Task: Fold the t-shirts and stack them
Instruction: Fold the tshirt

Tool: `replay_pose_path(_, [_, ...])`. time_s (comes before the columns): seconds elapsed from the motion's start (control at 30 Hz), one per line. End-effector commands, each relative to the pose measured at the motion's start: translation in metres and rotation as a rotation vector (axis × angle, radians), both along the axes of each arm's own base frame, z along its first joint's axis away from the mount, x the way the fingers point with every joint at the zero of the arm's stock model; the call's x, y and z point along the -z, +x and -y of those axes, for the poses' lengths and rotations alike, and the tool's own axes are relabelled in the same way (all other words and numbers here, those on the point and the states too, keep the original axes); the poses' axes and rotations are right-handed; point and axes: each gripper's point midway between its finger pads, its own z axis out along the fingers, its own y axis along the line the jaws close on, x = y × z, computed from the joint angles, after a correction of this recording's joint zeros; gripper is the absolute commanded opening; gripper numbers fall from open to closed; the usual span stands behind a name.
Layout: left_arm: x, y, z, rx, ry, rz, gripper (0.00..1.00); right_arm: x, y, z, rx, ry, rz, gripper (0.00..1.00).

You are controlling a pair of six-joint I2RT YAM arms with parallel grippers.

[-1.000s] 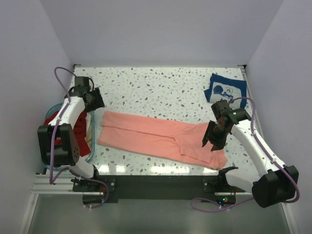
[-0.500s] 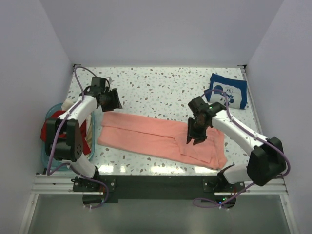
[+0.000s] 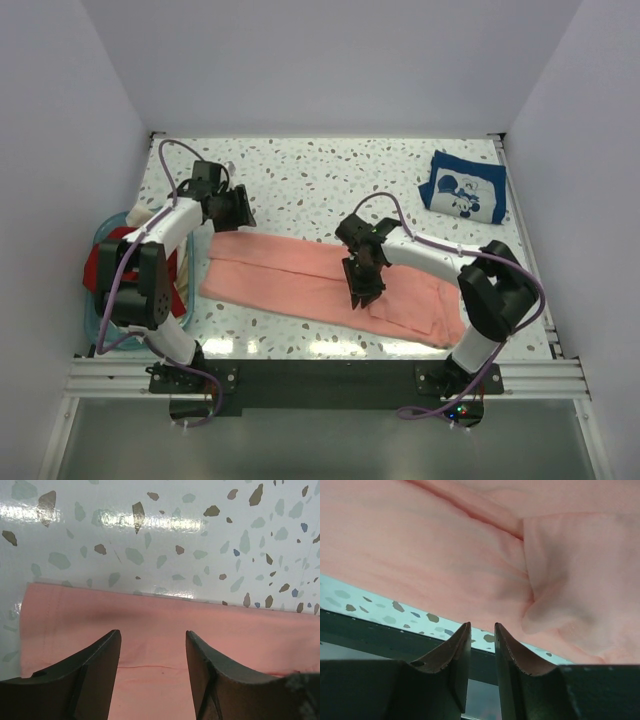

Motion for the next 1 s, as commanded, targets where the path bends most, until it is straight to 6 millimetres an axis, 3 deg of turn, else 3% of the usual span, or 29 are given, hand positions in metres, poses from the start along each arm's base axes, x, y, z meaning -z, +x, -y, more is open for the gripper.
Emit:
replay_pose_path(0.0, [-0.005, 0.005, 0.005, 0.013, -0.015, 0.034, 0.60, 0.005, -0.003, 0.018, 0.025, -0.067, 0.009, 0.29])
replay_pose_path(0.43, [-0.004, 0.002, 0.003, 0.021, -0.005, 0.031, 0.60, 0.020, -0.003, 0.048, 0.092, -0.213, 0.042, 0.30])
replay_pose_path(0.77, [-0.005, 0.000, 0.004, 0.026, -0.008, 0.035, 0.61, 0.028, 0.000, 0.058, 0.120, -0.265, 0.061, 0.32])
replay_pose_path(0.97, [-0.002, -0.002, 0.003, 0.028, -0.004, 0.030, 0.61, 0.034, 0.001, 0.057, 0.114, -0.267, 0.059, 0.24])
